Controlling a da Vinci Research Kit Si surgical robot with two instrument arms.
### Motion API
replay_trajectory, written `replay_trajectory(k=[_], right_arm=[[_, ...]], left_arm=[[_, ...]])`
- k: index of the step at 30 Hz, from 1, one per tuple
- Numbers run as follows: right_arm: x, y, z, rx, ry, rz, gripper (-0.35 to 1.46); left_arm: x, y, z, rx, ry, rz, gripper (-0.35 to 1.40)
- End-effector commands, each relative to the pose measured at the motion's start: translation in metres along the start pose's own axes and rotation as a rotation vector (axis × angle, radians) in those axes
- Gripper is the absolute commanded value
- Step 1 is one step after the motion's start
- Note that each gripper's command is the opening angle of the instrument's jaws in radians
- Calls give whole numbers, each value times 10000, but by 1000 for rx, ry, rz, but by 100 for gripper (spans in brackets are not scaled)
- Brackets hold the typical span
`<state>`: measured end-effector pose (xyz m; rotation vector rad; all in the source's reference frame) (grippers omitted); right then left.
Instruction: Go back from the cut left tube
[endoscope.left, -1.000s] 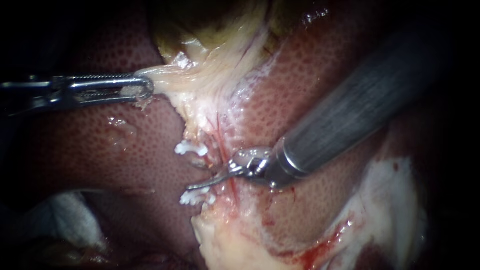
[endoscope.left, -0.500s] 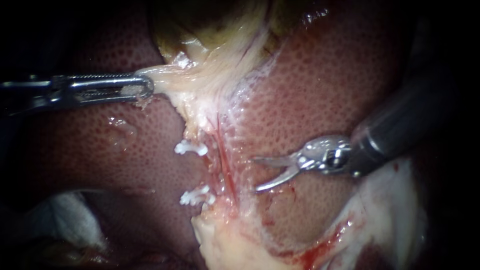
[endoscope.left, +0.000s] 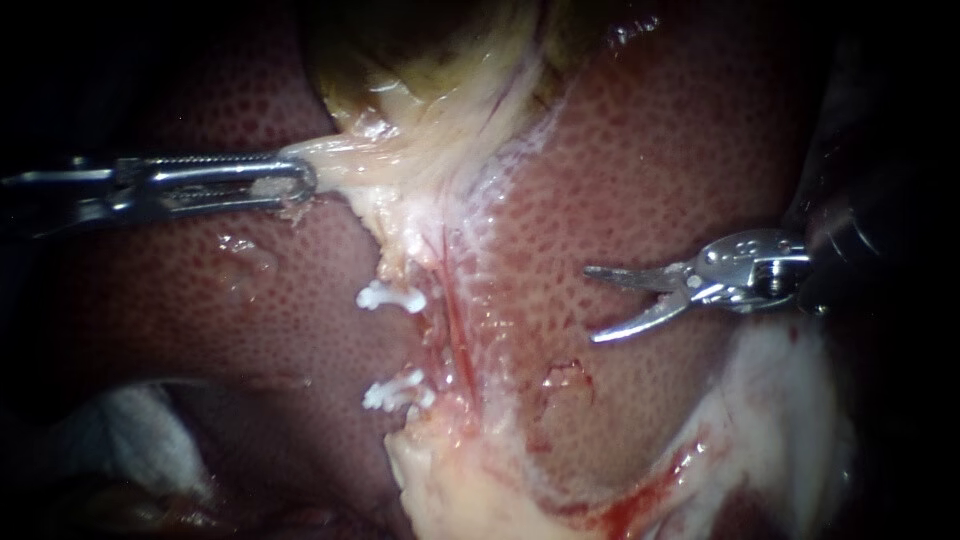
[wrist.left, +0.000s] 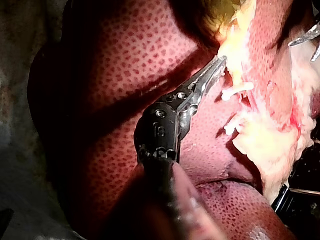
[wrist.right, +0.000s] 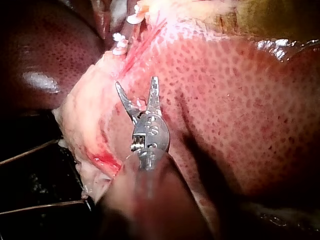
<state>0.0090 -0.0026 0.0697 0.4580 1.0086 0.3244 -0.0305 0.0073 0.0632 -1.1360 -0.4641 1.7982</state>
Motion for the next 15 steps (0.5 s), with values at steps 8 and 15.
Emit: replay_trajectory(k=[8,15], right_arm=[[0,-2,0,2,0,-28,143],[0,-4,0,5,1,-28,143]], left_arm=[[-34,1,62,-30,-37,24,-35],[-37,5,102,-45,-48,30,-35]])
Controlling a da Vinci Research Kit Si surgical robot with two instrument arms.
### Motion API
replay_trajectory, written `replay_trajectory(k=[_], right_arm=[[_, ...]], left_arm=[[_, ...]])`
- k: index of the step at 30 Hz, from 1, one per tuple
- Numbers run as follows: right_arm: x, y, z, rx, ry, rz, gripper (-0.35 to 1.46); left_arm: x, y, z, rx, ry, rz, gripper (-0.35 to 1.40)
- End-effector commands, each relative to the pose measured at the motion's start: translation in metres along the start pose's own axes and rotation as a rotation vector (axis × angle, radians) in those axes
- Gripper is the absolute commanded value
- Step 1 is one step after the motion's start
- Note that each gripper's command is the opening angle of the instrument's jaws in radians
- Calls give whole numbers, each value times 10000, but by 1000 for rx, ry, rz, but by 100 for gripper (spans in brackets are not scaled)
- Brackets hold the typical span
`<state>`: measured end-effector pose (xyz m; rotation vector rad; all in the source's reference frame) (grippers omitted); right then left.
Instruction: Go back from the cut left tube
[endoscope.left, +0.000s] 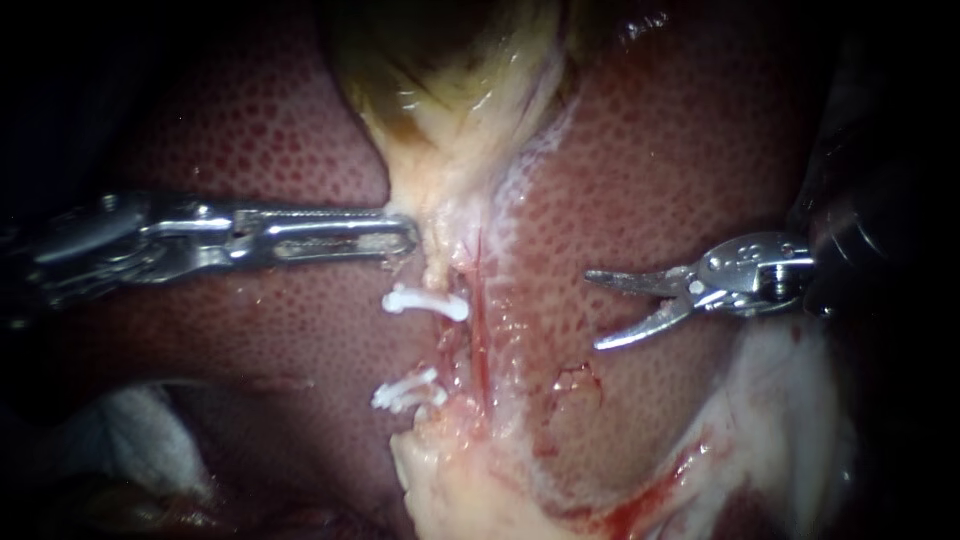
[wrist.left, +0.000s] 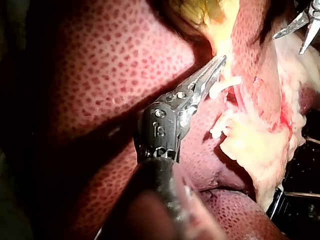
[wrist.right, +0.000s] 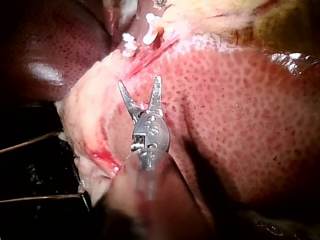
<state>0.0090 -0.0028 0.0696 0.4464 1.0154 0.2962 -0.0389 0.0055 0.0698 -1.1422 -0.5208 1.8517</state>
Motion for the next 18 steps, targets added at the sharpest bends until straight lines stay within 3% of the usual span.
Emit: replay_trajectory(k=[1,5,18], right_arm=[[0,-1,0,1,0,-5,143],[1,-3,0,1,0,-5,143],[2,-3,1,4,0,-16,143]], left_arm=[[0,0,3,0,-3,-1,-35],[-1,0,11,-2,-4,2,-35],[0,-1,9,-3,-8,2,-35]])
